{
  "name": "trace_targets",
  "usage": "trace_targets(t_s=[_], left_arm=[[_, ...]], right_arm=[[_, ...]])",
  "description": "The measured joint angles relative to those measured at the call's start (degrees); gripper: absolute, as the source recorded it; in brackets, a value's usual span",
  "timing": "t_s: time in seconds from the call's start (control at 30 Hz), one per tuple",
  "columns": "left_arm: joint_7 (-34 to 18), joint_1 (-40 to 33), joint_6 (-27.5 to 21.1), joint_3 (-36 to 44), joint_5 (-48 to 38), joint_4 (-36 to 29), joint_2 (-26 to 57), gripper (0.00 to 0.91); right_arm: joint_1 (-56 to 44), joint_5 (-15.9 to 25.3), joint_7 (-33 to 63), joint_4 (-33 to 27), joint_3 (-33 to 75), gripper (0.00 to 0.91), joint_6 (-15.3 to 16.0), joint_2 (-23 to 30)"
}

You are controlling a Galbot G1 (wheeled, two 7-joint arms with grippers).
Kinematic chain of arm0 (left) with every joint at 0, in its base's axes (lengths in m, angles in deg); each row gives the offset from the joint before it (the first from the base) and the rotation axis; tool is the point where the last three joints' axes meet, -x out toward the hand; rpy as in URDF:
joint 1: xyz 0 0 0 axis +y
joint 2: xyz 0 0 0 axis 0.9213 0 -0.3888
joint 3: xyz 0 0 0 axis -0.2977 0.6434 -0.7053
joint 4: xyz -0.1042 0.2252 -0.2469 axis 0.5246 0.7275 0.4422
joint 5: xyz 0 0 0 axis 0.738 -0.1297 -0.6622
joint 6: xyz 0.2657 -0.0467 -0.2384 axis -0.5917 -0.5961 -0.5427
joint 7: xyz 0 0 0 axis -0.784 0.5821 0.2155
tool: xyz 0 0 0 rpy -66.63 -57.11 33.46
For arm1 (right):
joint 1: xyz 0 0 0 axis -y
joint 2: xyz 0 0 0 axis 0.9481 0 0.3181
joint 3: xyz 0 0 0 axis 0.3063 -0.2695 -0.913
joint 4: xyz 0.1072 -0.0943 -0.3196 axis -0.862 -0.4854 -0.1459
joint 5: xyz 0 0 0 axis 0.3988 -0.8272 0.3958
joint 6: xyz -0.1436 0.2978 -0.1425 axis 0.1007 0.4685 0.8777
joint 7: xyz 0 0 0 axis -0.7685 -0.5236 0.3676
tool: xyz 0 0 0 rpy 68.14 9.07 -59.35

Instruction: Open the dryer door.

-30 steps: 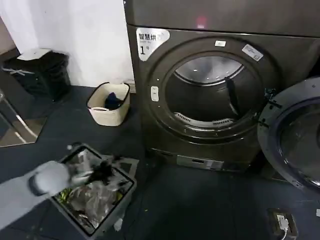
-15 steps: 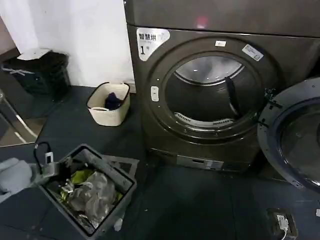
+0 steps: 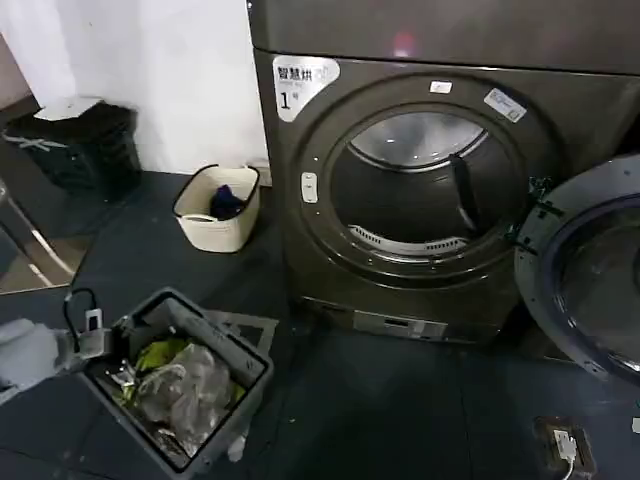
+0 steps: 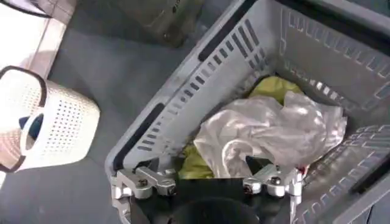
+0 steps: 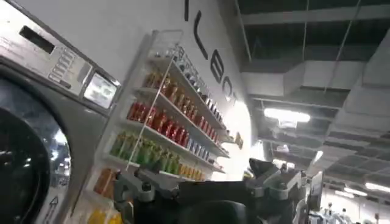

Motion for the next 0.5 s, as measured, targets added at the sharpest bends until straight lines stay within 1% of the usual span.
trace_targets(t_s=[0.1,0.5], left_arm=[[1.0,0.1,0.4,0.0,1.7,0.0,0.1,0.907],[1.9,0.2,0.5,-0.1,3.4,0.7,0.6,0.907]], right_arm=[[0.1,0.1,0.0,-0.1,-0.1,0.907,-0.1,0.1],[-0.3,0.1,0.0,-0.1,0.2,0.907,-0.2,0.1]])
